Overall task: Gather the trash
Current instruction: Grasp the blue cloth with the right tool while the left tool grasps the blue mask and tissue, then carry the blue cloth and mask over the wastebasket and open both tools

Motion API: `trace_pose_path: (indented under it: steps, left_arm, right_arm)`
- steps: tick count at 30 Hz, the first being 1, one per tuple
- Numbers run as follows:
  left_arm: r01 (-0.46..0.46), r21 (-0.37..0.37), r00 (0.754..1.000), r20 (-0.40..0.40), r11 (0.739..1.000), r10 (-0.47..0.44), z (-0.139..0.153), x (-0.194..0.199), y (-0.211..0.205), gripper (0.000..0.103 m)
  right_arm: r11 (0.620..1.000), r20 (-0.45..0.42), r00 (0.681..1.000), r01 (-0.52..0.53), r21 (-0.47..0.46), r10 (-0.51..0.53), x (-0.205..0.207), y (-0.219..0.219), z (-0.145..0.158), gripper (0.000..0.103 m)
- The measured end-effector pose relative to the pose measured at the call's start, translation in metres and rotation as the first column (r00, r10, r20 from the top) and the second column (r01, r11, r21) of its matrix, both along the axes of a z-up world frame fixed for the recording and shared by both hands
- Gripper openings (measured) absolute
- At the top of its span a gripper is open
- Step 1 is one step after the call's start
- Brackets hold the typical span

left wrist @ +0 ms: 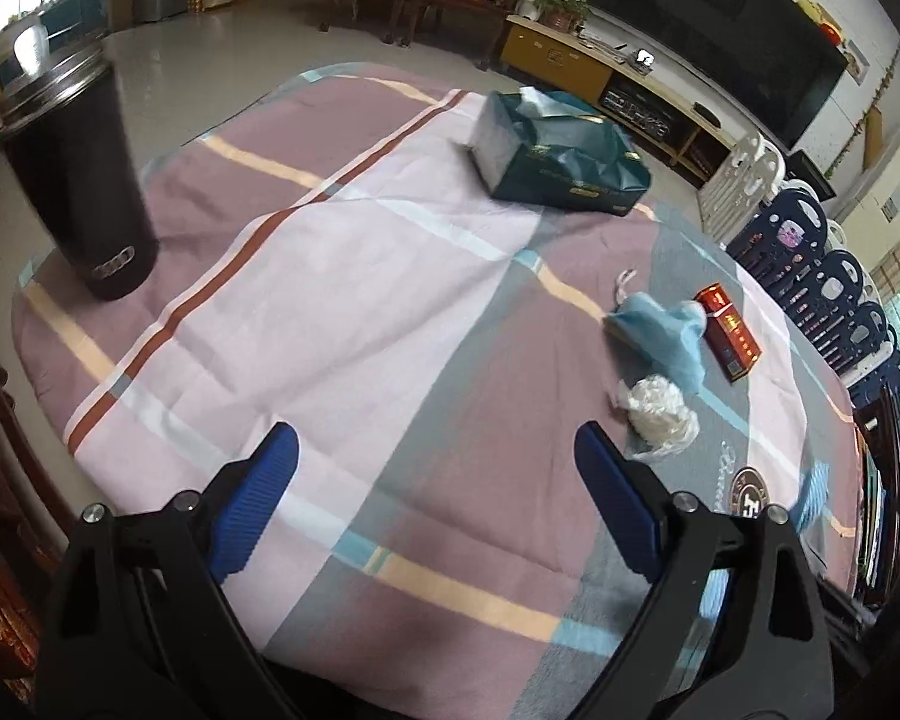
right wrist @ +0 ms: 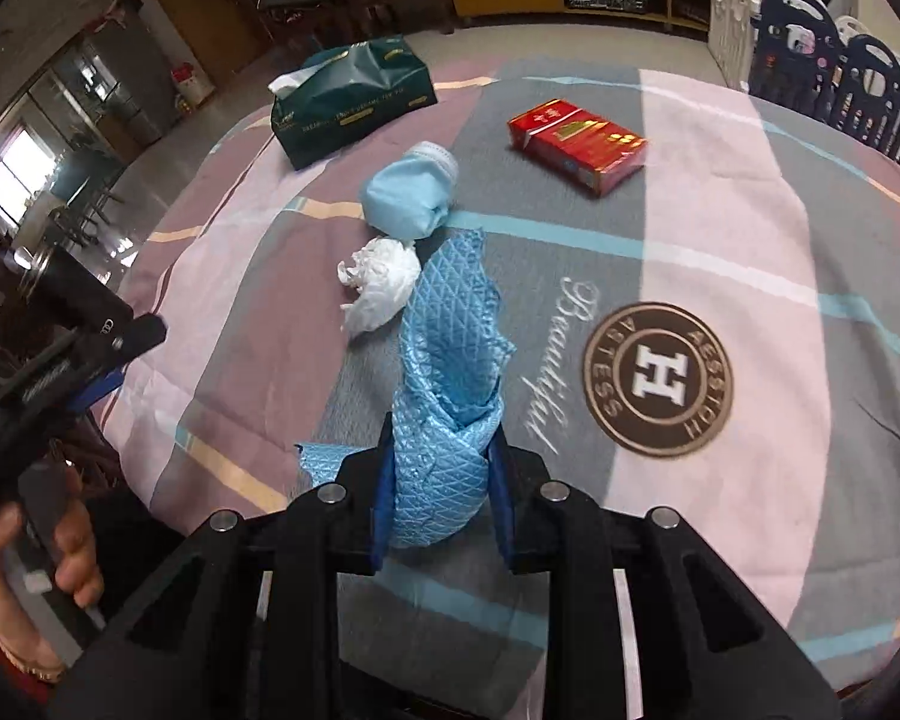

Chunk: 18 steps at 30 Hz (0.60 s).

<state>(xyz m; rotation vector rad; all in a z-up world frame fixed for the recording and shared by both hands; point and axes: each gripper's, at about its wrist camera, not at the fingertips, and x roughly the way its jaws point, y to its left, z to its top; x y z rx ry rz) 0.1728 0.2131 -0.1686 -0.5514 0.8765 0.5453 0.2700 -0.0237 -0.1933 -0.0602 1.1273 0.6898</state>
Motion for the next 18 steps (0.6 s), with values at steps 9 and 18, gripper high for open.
trace_pose_path:
  steps: [9,18]
  left_arm:
    - [0.320,0.003,0.939,-0.131,0.947,-0.317,-0.020,0.159,-0.050,0.094]
    - [0.357,0.079,0.932,-0.097,0.931,-0.350,-0.024,0.161,-0.066,0.017]
  right_arm:
    - [0.957,-0.041,0.962,0.274,0.098,-0.271,-0.043,-0.112,0.010,0.028]
    - [0.915,-0.069,0.922,0.386,0.116,-0.381,-0.063,-0.153,0.012,0.028]
